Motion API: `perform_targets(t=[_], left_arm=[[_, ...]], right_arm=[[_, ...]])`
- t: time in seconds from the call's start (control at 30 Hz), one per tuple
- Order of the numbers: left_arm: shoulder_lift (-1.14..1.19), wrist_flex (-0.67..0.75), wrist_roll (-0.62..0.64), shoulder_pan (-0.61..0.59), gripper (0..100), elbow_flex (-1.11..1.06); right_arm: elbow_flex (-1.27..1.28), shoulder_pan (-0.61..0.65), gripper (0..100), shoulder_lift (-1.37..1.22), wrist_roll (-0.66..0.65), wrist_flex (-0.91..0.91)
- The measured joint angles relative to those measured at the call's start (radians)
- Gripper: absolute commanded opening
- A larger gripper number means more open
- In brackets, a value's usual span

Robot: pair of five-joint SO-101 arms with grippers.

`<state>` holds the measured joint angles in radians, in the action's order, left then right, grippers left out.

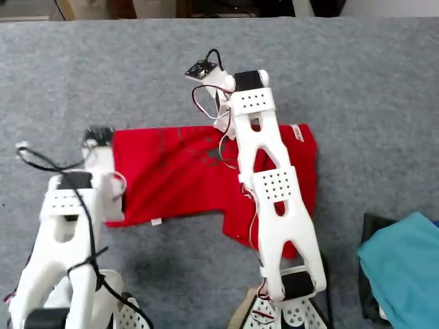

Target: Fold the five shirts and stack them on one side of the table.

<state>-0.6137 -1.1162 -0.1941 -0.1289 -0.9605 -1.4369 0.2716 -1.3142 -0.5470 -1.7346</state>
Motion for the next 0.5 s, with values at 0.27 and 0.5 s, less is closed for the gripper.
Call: perform_targets(t=[0.27, 0.5], left_arm=[[0.091, 0.157, 0.157, 0.064, 2, 0.161], [0.560, 0.290, 0.212, 0.069, 2, 0.374]], right_arm=[[-0.005, 0.000, 0.5, 0.000, 0.002, -0.023], [-0.014, -0.032, 0.5, 0.043, 0.002, -0.032]])
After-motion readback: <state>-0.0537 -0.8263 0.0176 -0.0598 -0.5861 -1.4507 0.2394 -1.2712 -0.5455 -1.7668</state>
